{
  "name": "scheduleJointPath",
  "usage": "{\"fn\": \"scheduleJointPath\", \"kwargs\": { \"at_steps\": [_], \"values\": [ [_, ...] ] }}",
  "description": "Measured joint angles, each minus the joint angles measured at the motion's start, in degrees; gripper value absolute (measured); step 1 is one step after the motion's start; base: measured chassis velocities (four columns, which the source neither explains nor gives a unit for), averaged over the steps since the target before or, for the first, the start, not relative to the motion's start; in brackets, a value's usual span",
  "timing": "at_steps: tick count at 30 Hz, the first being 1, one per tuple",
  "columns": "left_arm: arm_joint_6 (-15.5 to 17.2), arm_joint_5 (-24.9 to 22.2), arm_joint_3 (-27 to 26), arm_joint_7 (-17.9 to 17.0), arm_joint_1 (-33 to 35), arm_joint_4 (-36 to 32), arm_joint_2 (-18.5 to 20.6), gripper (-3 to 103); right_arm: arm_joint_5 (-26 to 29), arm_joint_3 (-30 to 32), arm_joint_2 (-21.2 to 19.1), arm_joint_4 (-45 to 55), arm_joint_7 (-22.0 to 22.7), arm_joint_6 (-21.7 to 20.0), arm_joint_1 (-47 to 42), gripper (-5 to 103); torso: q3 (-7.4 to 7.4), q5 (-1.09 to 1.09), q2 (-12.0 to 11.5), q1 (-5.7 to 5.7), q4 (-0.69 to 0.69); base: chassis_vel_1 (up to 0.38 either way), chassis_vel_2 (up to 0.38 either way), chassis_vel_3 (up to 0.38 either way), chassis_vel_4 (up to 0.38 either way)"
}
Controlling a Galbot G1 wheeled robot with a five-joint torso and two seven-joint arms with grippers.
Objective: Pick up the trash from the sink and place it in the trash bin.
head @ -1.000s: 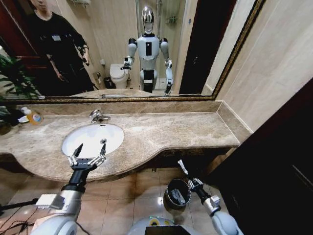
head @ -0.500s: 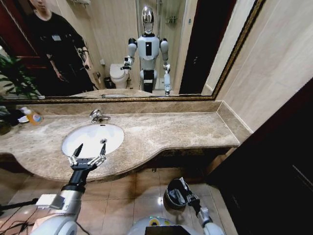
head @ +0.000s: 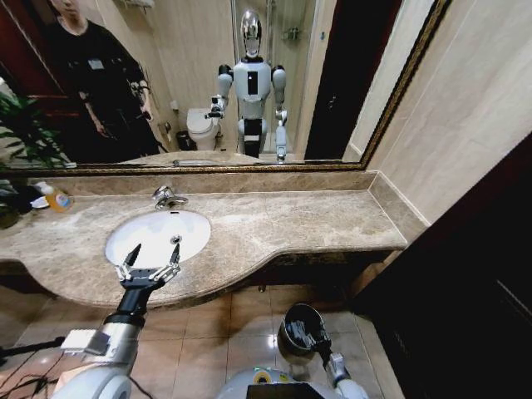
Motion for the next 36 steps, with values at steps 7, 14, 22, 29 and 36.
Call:
{"fn": "scheduleJointPath", "kwargs": {
  "at_steps": [7,14,22,29,36],
  "values": [
    [0.0,0.0,0.0,0.0,0.0,0.0,0.0,100,0.1,0.0,-0.2,0.5,0.3,-0.1,-0.3,91,0.0,0.0,0.0,0.0,0.0,0.0,0.0,0.0,0.0],
    [0.0,0.0,0.0,0.0,0.0,0.0,0.0,100,0.4,0.0,-0.2,1.8,1.4,-0.4,-0.7,100,0.0,0.0,0.0,0.0,0.0,0.0,0.0,0.0,0.0],
    [0.0,0.0,0.0,0.0,0.0,0.0,0.0,100,1.4,0.0,0.0,5.8,1.5,-2.0,-2.1,100,0.0,0.01,0.0,0.0,0.0,0.0,0.0,0.0,0.0],
    [0.0,0.0,0.0,0.0,0.0,0.0,0.0,100,10.4,1.2,-2.8,21.2,0.2,-9.2,-7.5,100,0.0,0.01,0.0,0.0,0.0,0.0,0.0,0.0,0.0],
    [0.0,0.0,0.0,0.0,0.0,0.0,0.0,100,17.1,4.2,-6.3,40.1,4.4,-13.1,-14.4,100,0.0,0.01,0.0,0.0,-0.01,0.0,0.0,0.0,0.0]
  ]
}}
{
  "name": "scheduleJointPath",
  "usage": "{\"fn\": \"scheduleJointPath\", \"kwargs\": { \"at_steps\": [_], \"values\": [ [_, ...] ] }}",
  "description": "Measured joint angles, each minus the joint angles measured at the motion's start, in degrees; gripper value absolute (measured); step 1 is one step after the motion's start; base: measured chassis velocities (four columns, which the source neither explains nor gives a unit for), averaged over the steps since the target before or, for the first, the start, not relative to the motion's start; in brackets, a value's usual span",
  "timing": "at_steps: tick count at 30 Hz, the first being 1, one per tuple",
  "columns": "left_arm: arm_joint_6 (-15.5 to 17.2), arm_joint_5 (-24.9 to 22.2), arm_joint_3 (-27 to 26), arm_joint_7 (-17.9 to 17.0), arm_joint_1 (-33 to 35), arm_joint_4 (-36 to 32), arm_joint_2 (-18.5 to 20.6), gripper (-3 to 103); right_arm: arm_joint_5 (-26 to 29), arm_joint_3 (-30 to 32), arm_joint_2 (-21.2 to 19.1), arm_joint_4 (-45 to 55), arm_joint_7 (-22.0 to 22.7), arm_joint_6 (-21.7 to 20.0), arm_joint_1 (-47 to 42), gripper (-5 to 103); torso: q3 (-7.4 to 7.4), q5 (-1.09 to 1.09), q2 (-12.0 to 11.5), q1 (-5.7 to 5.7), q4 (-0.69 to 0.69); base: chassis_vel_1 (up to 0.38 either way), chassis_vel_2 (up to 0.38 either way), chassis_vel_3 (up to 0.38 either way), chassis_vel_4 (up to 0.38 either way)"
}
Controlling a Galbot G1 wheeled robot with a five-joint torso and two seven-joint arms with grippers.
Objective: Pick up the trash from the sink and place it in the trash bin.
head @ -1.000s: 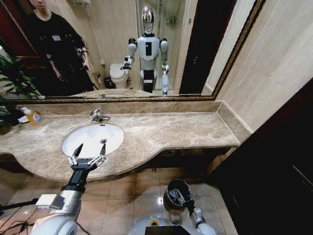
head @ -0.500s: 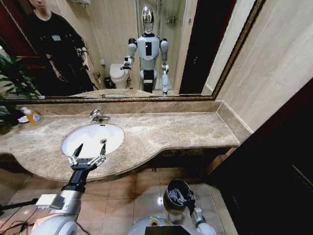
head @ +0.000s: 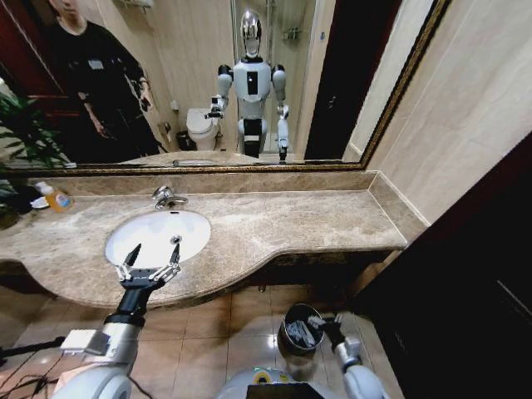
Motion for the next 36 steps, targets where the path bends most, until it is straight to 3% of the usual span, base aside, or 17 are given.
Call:
{"fn": "scheduleJointPath", "kwargs": {
  "at_steps": [6,14,22,36],
  "values": [
    [0.0,0.0,0.0,0.0,0.0,0.0,0.0,100,2.0,5.5,1.4,16.7,-0.4,-5.5,-4.9,100,0.0,-0.02,0.0,0.0,0.0,0.0,0.0,0.0,0.0],
    [0.0,0.0,0.0,0.0,0.0,0.0,0.0,100,2.6,8.9,1.5,29.8,2.2,-11.0,-6.0,100,0.0,-0.01,0.0,0.0,0.0,0.0,0.0,0.0,0.0],
    [0.0,0.0,0.0,0.0,0.0,0.0,0.0,100,1.7,9.9,0.6,36.0,2.1,-11.7,-4.4,100,0.0,-0.01,0.0,0.0,0.01,0.0,0.0,0.0,0.0],
    [0.0,0.0,0.0,0.0,0.0,0.0,0.0,100,-2.5,9.9,0.4,36.2,1.5,-10.4,-4.6,100,0.0,-0.01,0.0,0.0,0.01,0.0,0.0,0.0,0.0]
  ]
}}
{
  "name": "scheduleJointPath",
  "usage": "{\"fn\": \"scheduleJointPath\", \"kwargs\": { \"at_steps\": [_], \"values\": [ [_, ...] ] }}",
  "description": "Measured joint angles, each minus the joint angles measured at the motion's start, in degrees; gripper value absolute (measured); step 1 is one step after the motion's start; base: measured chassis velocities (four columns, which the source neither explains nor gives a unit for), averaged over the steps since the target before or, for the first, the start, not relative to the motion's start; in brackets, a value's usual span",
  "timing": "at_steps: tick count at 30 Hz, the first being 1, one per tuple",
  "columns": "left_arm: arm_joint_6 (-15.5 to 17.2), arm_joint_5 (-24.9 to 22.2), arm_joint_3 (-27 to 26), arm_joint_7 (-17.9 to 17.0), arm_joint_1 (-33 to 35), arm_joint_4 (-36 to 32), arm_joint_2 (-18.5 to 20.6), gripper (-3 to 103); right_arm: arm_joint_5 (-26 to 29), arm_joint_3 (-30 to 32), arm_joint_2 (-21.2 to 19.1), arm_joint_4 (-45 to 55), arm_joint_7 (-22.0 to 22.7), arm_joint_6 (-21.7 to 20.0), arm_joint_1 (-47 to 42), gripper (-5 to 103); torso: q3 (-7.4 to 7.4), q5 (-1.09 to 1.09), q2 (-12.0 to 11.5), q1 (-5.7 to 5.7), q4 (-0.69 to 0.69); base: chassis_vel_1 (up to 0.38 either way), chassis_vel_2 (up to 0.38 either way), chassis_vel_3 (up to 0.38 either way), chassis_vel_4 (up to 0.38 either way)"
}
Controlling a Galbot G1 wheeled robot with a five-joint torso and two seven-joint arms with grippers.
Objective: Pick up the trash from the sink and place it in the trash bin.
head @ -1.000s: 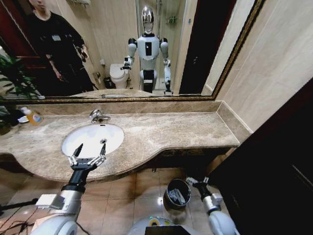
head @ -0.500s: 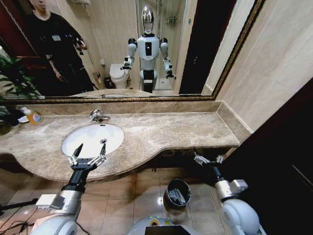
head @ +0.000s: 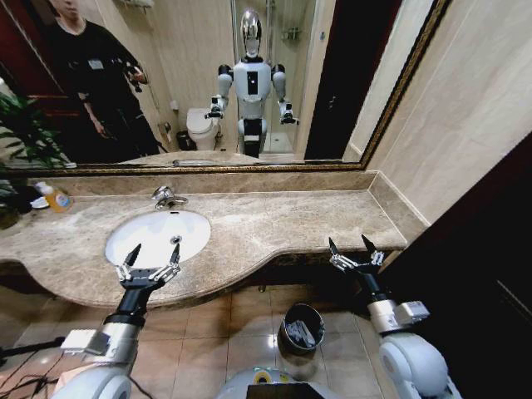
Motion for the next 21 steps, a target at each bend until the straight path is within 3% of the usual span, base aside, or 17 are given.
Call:
{"fn": "scheduleJointPath", "kwargs": {
  "at_steps": [21],
  "values": [
    [0.0,0.0,0.0,0.0,0.0,0.0,0.0,100,-1.0,0.0,-0.1,-0.1,0.7,-0.6,0.1,100,0.0,0.0,0.0,0.0,0.0,0.0,0.0,0.0,0.0]
  ]
}}
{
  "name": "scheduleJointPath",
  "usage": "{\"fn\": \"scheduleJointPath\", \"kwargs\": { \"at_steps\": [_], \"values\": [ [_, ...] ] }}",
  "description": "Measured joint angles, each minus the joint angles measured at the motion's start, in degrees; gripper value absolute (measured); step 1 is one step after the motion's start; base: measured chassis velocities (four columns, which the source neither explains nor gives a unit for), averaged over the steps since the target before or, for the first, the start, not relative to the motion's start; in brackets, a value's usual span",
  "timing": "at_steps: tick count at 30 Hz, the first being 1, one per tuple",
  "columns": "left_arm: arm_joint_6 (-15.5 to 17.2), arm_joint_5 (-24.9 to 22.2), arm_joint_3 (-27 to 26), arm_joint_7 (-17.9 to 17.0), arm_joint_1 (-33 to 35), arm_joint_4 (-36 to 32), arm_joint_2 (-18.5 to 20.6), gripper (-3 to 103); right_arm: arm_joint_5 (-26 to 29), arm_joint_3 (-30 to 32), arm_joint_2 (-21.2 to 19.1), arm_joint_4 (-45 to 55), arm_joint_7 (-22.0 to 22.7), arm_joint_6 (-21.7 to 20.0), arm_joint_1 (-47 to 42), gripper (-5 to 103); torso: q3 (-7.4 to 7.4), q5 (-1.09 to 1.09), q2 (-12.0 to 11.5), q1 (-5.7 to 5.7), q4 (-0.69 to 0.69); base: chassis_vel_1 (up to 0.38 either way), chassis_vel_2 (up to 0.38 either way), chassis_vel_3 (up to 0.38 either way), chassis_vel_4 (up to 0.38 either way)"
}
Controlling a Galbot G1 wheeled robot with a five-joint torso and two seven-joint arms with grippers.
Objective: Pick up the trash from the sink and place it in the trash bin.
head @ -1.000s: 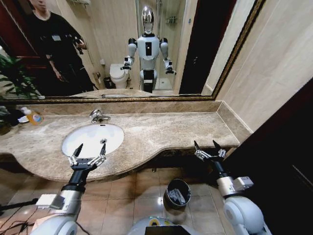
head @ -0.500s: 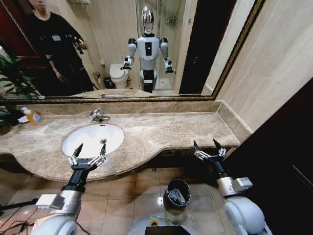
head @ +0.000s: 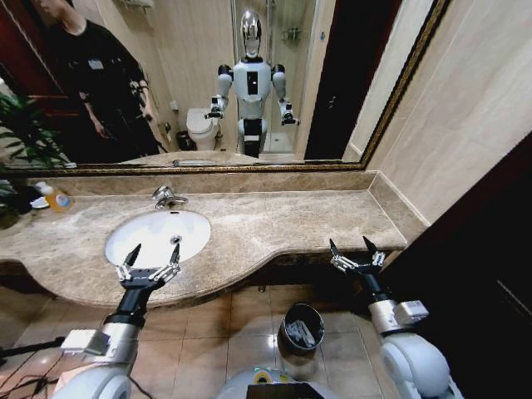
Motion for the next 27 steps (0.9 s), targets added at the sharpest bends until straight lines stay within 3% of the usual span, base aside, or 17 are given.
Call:
{"fn": "scheduleJointPath", "kwargs": {
  "at_steps": [27],
  "values": [
    [0.0,0.0,0.0,0.0,0.0,0.0,0.0,100,0.0,0.0,0.0,-0.1,0.0,0.0,0.0,100,0.0,0.0,0.0,0.0,0.0,0.0,0.0,0.0,0.0]
  ]
}}
